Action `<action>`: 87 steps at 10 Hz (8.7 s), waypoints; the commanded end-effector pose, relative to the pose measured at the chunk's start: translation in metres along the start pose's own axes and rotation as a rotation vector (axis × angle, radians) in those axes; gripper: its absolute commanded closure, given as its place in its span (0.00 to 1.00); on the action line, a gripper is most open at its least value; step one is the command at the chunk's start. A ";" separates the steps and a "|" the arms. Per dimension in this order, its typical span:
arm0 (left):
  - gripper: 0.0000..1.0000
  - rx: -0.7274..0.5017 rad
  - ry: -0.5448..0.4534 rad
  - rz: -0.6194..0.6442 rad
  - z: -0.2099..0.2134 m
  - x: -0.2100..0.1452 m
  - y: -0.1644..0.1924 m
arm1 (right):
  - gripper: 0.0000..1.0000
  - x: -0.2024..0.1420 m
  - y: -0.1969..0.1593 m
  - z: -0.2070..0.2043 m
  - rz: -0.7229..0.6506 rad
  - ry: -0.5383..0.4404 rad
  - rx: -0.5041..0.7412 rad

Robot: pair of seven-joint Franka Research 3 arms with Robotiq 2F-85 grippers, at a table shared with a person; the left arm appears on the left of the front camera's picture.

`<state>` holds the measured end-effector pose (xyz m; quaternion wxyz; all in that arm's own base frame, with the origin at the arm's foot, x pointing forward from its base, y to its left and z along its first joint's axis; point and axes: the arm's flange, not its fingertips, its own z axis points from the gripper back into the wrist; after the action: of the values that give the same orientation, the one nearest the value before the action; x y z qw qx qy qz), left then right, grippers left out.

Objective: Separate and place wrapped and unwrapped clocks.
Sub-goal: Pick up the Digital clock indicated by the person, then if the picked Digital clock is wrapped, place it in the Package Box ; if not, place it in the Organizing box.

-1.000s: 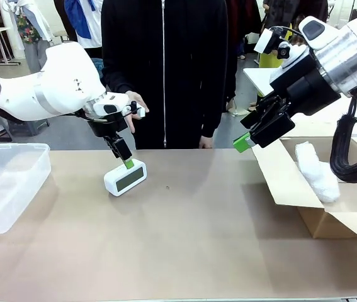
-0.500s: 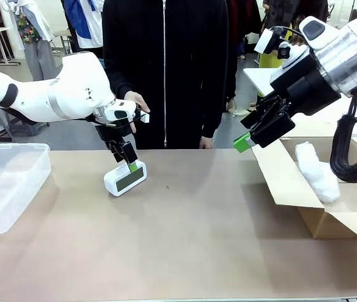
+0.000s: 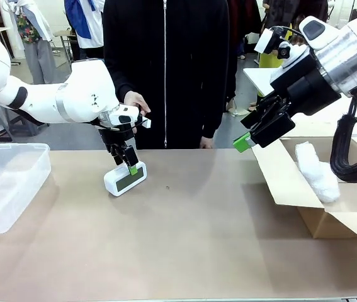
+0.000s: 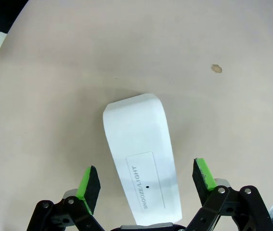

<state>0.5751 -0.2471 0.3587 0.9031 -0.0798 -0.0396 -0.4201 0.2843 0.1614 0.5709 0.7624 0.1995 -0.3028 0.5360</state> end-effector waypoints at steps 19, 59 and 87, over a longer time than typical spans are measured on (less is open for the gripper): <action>1.00 -0.038 0.045 0.024 0.018 -0.009 0.001 | 0.00 0.001 -0.001 -0.002 0.006 -0.006 0.007; 0.49 -0.065 -0.240 0.568 0.200 -0.277 0.118 | 0.00 0.001 -0.001 -0.002 0.006 -0.006 0.007; 0.00 0.005 -0.070 0.863 0.132 -0.337 0.170 | 0.00 0.001 -0.001 -0.002 0.006 -0.006 0.007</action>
<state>0.5172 0.1377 0.3976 0.9951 -0.0913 -0.0330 -0.0160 0.2842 0.1618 0.5713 0.7624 0.1985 -0.3030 0.5363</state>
